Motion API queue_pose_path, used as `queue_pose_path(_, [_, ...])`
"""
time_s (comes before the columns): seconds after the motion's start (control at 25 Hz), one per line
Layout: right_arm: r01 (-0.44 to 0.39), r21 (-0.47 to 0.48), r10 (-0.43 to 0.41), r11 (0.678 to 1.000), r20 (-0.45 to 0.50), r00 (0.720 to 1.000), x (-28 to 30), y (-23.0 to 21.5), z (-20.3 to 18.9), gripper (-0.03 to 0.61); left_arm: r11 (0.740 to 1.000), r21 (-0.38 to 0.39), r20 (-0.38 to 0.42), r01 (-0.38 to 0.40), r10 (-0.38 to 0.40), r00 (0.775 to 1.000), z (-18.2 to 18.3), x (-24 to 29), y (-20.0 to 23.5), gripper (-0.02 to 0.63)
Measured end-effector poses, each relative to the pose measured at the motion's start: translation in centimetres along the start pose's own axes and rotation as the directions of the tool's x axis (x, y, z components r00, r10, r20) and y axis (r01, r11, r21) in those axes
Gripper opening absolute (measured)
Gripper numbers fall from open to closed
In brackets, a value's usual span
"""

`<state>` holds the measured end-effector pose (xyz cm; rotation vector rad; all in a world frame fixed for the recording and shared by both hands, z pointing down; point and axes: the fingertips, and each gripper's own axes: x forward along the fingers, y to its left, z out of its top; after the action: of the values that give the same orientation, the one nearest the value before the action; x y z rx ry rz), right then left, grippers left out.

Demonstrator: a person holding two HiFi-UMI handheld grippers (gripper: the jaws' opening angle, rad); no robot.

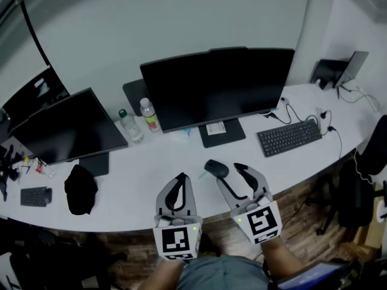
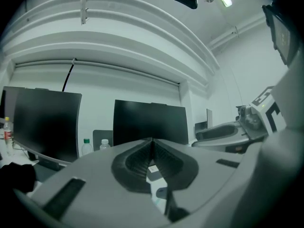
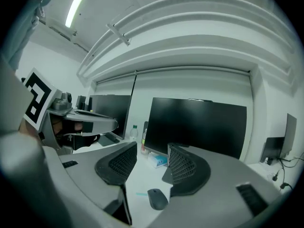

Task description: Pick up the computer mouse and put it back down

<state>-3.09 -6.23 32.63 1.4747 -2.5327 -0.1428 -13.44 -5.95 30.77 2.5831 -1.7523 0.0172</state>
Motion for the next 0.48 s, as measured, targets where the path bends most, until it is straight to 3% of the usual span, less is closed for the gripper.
queue_pose_path(0.48, [0.035,-0.017,-0.034,0.999,0.055,0.998,2.9,-1.4,2.7,0.225,0.999,0.027,0.040,0.027,-0.028,0.999,2.1,3.1,2.2,0.008])
